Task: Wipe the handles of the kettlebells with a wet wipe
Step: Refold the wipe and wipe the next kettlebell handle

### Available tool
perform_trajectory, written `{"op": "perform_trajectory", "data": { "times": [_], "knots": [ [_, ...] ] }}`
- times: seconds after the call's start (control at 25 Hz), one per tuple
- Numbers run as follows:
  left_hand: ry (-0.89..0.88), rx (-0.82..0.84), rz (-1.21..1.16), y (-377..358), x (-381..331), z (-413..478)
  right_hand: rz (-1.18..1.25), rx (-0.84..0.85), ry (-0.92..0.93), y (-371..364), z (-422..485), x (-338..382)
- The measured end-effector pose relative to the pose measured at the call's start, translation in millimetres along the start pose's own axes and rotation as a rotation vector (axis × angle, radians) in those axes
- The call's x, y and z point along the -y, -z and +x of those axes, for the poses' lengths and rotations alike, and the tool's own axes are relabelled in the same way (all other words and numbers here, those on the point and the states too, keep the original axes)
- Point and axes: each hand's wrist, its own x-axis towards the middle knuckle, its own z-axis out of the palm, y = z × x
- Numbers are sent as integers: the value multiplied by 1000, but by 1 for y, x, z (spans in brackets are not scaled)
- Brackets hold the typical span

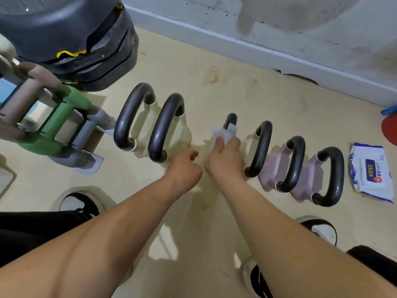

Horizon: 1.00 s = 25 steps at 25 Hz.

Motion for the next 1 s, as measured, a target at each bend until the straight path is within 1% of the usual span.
{"op": "perform_trajectory", "data": {
  "times": [0.08, 0.2, 0.28, 0.36, 0.48, 0.56, 0.64, 0.68, 0.76, 0.8, 0.88, 0.92, 0.96, 1.0],
  "knots": [
    [-17, 13, 40, -5, 4, -4, -49, -32, 54, -7, -22, -22],
    [-27, 41, 88, -6, 11, -13, -151, 12, 132, -13, -41, -51],
    [-21, 32, 86, -2, 13, -16, -173, -30, 145, -12, -34, -49],
    [-6, 11, 70, 2, 14, -15, -91, -21, 104, -8, -17, -27],
    [17, -7, 20, 9, 13, -10, 109, 70, -49, 13, 27, 11],
    [36, -13, -22, 12, 10, -9, 202, 148, -123, 29, 46, 18],
    [47, -18, -55, 12, 8, -8, 113, 184, -70, 25, 36, 9],
    [50, -20, -63, 12, 8, -7, 21, 153, -21, 15, 21, 0],
    [51, -16, -63, 11, 7, -9, -149, 40, 117, -3, -13, -22],
    [47, -9, -55, 9, 7, -11, -185, 18, 159, -9, -25, -34],
    [30, 9, -28, 6, 8, -16, -214, 94, 157, -11, -37, -57],
    [23, 16, -14, 6, 8, -18, -208, 117, 127, -9, -33, -62],
    [20, 17, -9, 6, 9, -19, -181, 113, 104, -9, -29, -61],
    [18, 13, -10, 7, 9, -18, -156, 74, 103, -11, -26, -55]
  ]
}}
